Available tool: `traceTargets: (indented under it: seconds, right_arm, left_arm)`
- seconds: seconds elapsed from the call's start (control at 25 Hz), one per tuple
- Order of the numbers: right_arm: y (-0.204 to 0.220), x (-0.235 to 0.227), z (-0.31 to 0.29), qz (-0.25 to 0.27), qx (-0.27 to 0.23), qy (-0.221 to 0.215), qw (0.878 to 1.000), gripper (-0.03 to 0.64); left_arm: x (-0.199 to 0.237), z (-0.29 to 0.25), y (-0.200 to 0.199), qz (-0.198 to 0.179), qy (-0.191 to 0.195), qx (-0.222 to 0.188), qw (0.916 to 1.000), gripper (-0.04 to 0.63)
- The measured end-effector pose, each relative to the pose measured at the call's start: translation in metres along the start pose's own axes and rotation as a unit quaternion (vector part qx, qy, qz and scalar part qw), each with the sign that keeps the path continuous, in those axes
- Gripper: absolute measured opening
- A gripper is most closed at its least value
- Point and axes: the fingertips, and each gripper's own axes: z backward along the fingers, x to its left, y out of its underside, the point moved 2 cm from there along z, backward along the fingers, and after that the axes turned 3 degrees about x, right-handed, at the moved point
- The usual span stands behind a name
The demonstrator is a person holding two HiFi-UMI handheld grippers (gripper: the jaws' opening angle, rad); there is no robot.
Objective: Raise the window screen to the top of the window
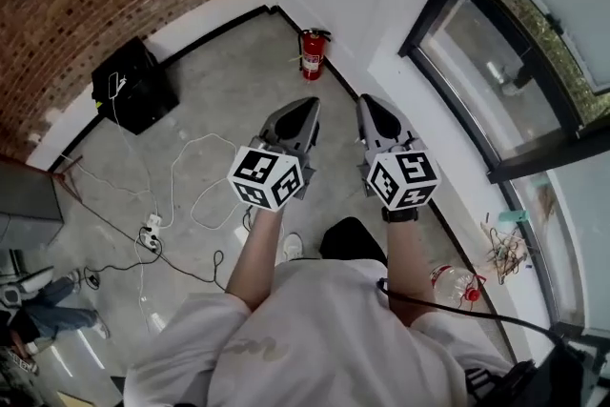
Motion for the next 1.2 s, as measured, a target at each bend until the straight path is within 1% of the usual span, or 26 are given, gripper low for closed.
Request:
traceTargets:
  seconds: [0.16,0.24,0.28,0.36,0.44,0.52,0.6,0.68,0.8,0.88,1.08,1.2]
  right_arm:
    - [-0.007,-0.096,-0.006,-0.013,-0.02,0.053,0.998,0.0]
    - [-0.013,-0.149,-0.006,-0.035,-0.037,0.076,0.996,0.0]
    - [-0.02,-0.176,-0.006,-0.043,-0.045,0.087,0.994,0.0]
    - [-0.043,-0.23,-0.002,-0.033,-0.059,0.114,0.991,0.0]
    - [-0.066,-0.283,0.005,-0.023,-0.076,0.14,0.987,0.0]
    - [-0.08,-0.331,0.016,-0.026,-0.093,0.167,0.981,0.0]
    - [-0.077,-0.373,0.031,-0.043,-0.101,0.197,0.974,0.0]
    - [-0.061,-0.408,0.043,-0.069,-0.093,0.224,0.968,0.0]
    - [-0.042,-0.449,0.056,-0.093,-0.078,0.259,0.958,0.0]
    - [-0.038,-0.477,0.066,-0.1,-0.081,0.286,0.95,0.0]
    - [-0.035,-0.549,0.076,-0.118,-0.087,0.346,0.927,0.0]
    - [-0.031,-0.595,0.068,-0.12,-0.085,0.383,0.912,0.0]
  left_arm:
    - [-0.023,-0.106,0.001,-0.027,0.062,-0.004,0.9977,-0.006]
    - [-0.034,-0.163,0.01,-0.027,0.09,0.003,0.9956,-0.006]
    - [-0.041,-0.193,0.014,-0.021,0.103,0.01,0.9944,-0.008]
    - [-0.062,-0.253,0.015,-0.016,0.134,0.021,0.9907,-0.008]
    - [-0.091,-0.307,0.009,-0.03,0.165,0.014,0.9858,-0.006]
    - [-0.119,-0.354,0.005,-0.043,0.19,0.006,0.9809,-0.008]
    - [-0.145,-0.393,0.014,-0.052,0.216,0.014,0.9749,-0.008]
    - [-0.163,-0.426,0.031,-0.057,0.236,0.04,0.9693,-0.008]
    - [-0.184,-0.469,0.051,-0.056,0.262,0.07,0.9609,-0.008]
    - [-0.201,-0.499,0.06,-0.061,0.285,0.082,0.953,-0.008]
    - [-0.233,-0.565,0.075,-0.081,0.343,0.102,0.9303,-0.006]
    - [-0.245,-0.618,0.077,-0.058,0.379,0.092,0.9189,-0.008]
